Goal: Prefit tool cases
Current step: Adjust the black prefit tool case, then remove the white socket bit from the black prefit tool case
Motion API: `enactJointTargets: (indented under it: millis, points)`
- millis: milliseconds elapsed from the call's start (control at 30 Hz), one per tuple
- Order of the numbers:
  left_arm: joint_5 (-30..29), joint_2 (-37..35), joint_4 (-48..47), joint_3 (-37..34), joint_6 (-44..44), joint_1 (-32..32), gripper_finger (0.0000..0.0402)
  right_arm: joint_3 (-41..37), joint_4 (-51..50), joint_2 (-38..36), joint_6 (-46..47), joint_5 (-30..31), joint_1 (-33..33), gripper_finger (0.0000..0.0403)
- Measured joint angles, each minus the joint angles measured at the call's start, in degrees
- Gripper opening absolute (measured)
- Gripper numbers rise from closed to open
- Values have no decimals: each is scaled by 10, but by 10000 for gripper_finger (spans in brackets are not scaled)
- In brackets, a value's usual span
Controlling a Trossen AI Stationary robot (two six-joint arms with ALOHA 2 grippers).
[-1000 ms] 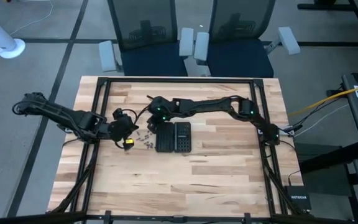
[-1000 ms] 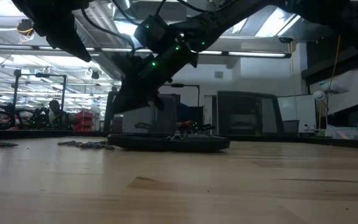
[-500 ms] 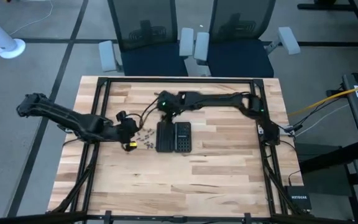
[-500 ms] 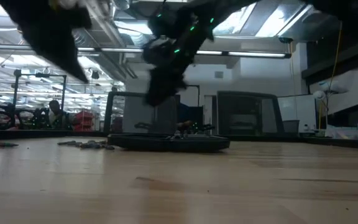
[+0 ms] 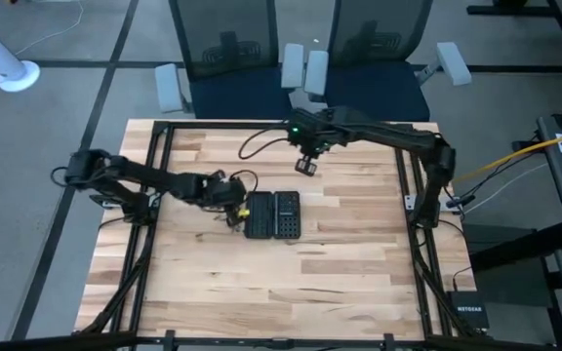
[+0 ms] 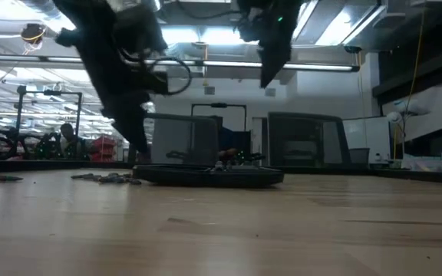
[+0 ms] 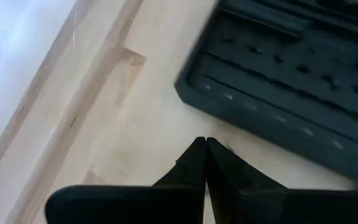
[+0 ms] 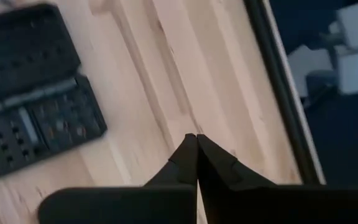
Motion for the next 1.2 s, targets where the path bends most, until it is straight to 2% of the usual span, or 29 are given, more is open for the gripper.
enactJointTargets:
  millis: [300,400,500,567,700,833,1000,1067,1200]
  points:
    - [52,72,32,33,31,31,0,-12,-77,-87,31,60,0,1]
    - [59,86,64,35,33,30,0,-68,-65,-144,75,69,0,1]
    - [68,92,93,35,44,30,0,-165,-42,-217,146,69,11,1]
    - [69,95,116,34,50,31,0,-242,-4,-269,204,67,29,1]
    - [71,95,165,33,72,39,0,-394,96,-360,316,25,92,0]
    - [70,95,191,38,116,43,0,-514,262,-393,379,0,165,0]
    - [67,74,139,79,241,42,0,-564,422,-371,387,-3,214,0]
    - [65,59,120,97,273,37,0,-565,453,-352,365,-5,221,0]
    - [63,20,105,104,320,14,0,-565,533,-308,286,-56,225,2]
